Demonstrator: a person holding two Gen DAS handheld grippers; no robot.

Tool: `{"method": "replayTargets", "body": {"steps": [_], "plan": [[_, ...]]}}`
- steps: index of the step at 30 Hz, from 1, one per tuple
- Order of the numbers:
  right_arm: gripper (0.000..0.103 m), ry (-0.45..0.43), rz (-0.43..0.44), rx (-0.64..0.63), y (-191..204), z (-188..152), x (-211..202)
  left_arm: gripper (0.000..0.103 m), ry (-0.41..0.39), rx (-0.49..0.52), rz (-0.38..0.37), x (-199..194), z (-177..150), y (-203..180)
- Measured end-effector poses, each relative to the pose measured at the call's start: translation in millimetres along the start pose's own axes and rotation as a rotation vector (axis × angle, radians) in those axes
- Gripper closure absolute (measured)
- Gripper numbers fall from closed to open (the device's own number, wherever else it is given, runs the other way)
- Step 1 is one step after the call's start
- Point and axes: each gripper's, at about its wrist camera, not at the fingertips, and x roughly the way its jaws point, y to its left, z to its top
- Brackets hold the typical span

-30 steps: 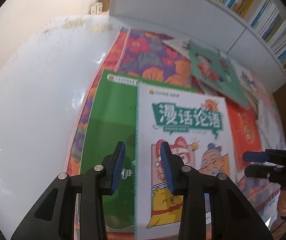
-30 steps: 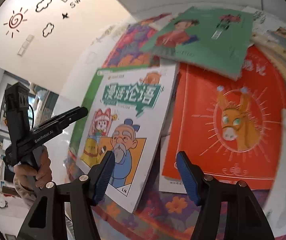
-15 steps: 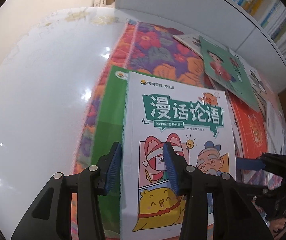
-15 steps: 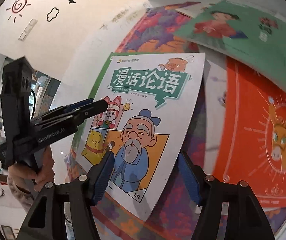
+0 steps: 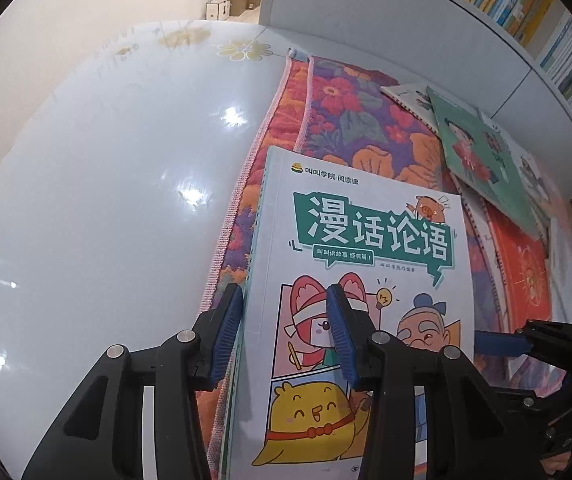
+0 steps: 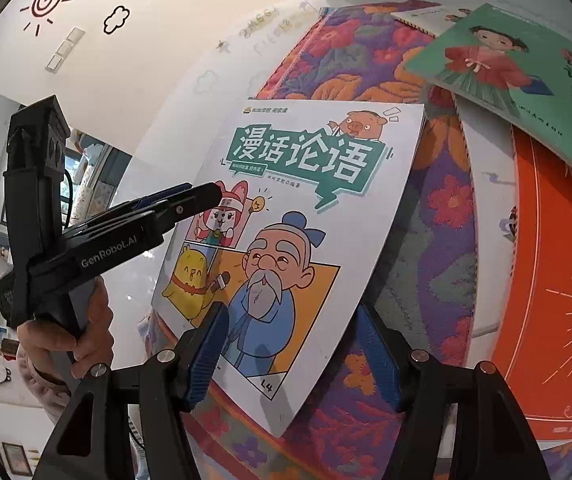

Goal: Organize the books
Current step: 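Open the left gripper to release the comic book on the stack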

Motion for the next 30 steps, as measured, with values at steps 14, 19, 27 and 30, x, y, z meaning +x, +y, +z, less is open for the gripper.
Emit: {"method": "replayTargets", "body": {"steps": [14,19,27,30], "plan": [[0.038,0.009,-0.003,-0.010,5,-1,6,0.062,0.001,0.010,0.031,1,-3,0],[0.038,-0.008,-0.007,-0.010,7,-4,7,0.062,0.014,-0.015,0.036,1,-2,4],[0.038,-0.081,-0.047,0.006,0,-13,-26,0.062,-0.047,-0.036,0.047,-26,-4,-7],[0.038,-0.134,-0.064,0.001,1,-20,-51,0.062,-0.071,-0.020,0.030,-37,-5,-24]]}}
